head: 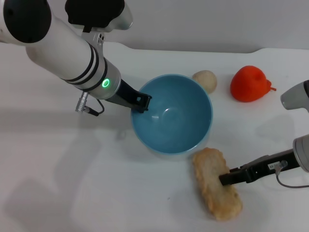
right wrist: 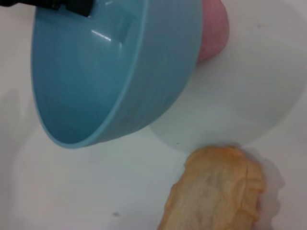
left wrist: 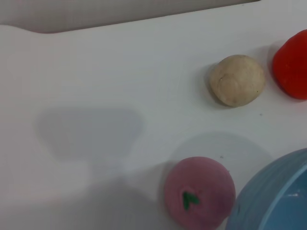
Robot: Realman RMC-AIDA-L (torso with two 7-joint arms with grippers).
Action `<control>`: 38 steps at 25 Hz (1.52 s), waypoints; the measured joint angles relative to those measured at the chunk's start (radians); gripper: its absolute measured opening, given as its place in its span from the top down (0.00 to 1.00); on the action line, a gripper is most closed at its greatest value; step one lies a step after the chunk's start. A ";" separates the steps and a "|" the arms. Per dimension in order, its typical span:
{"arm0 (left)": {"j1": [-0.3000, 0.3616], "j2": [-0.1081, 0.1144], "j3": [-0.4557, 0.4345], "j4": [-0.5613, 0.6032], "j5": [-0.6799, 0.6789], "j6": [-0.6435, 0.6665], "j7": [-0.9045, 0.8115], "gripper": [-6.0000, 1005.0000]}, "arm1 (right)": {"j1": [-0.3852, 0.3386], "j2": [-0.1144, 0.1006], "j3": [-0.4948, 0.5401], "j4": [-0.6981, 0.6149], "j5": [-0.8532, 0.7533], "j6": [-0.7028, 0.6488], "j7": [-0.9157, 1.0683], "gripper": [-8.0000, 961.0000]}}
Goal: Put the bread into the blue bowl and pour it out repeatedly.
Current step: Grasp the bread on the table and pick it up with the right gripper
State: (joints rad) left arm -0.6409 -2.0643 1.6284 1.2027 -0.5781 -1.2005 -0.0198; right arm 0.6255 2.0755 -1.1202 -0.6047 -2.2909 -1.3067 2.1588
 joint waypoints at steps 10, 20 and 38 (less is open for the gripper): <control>0.004 0.000 -0.001 -0.001 -0.007 0.002 0.000 1.00 | -0.015 -0.004 -0.003 -0.014 0.002 0.009 -0.057 0.71; 0.003 -0.001 0.029 -0.055 -0.027 -0.014 -0.005 0.99 | -0.110 -0.010 0.079 -0.215 0.046 -0.193 -0.112 0.79; -0.001 -0.002 0.153 -0.060 -0.153 -0.070 -0.002 0.99 | -0.061 -0.003 0.210 -0.261 0.378 -0.335 -0.446 0.99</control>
State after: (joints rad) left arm -0.6416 -2.0665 1.7818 1.1428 -0.7308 -1.2704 -0.0216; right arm 0.5642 2.0725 -0.9101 -0.8659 -1.9132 -1.6418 1.7128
